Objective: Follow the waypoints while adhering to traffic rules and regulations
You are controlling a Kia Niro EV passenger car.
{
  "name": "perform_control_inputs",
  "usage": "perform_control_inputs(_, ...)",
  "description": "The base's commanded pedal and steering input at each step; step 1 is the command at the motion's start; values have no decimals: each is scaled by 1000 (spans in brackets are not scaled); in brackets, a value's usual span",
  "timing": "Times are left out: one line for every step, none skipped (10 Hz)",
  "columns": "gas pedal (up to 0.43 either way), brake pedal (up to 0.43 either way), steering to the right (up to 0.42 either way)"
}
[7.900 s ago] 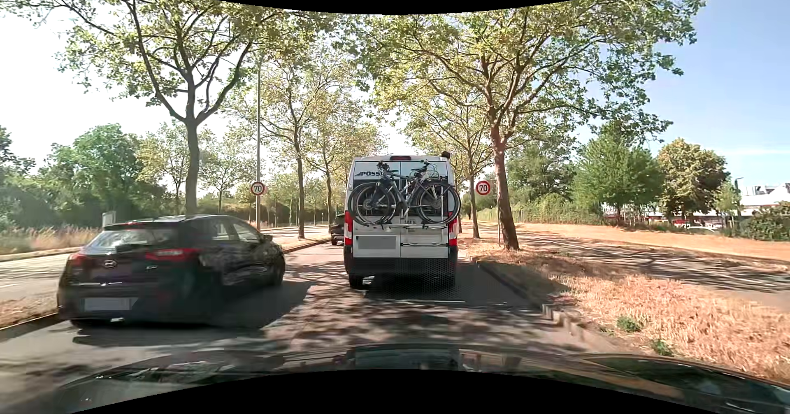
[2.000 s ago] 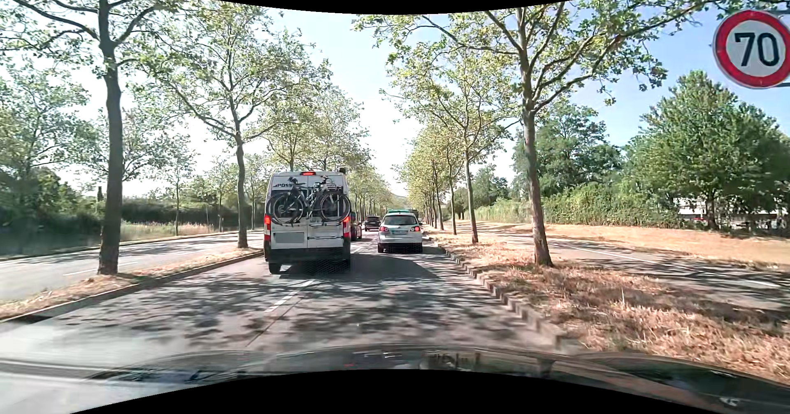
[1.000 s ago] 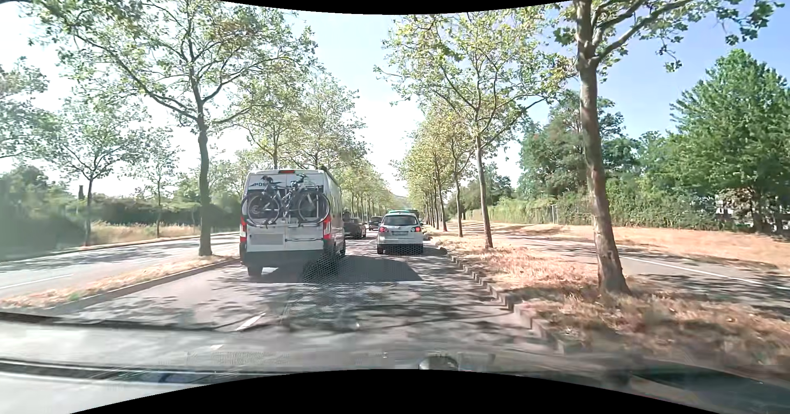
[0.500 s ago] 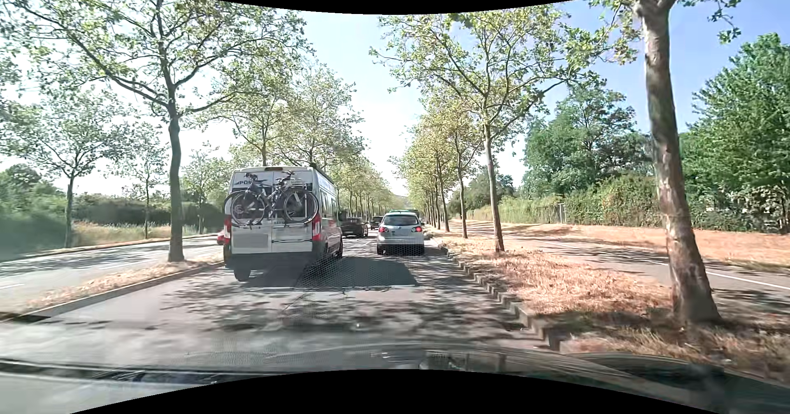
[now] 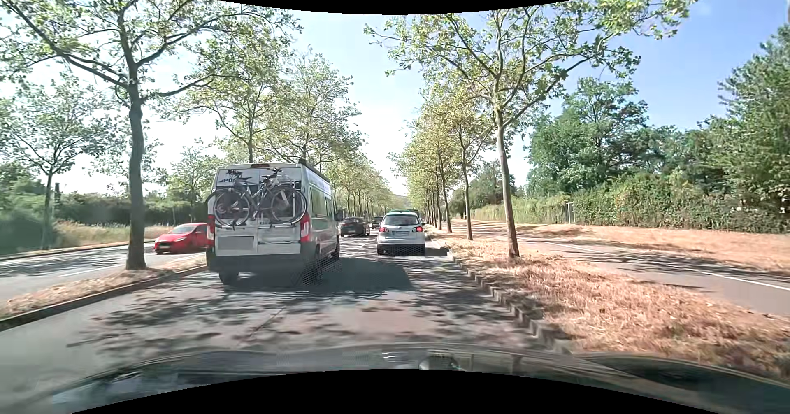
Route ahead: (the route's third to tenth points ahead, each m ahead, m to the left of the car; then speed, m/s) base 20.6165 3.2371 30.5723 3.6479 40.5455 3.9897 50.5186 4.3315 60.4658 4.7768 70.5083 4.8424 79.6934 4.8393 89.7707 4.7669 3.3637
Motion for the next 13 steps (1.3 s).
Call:
perform_control_inputs(47, 0, -1)
perform_control_inputs(67, 0, -1)
perform_control_inputs(67, 0, -1)
perform_control_inputs(79, 0, -1)
perform_control_inputs(79, 0, -1)
perform_control_inputs(87, 0, -1)
perform_control_inputs(87, 0, -1)
perform_control_inputs(87, 0, -1)
perform_control_inputs(87, 0, -1)
perform_control_inputs(87, 0, -1)
perform_control_inputs(79, 0, -1)
perform_control_inputs(59, 0, -1)
perform_control_inputs(47, 0, -2)
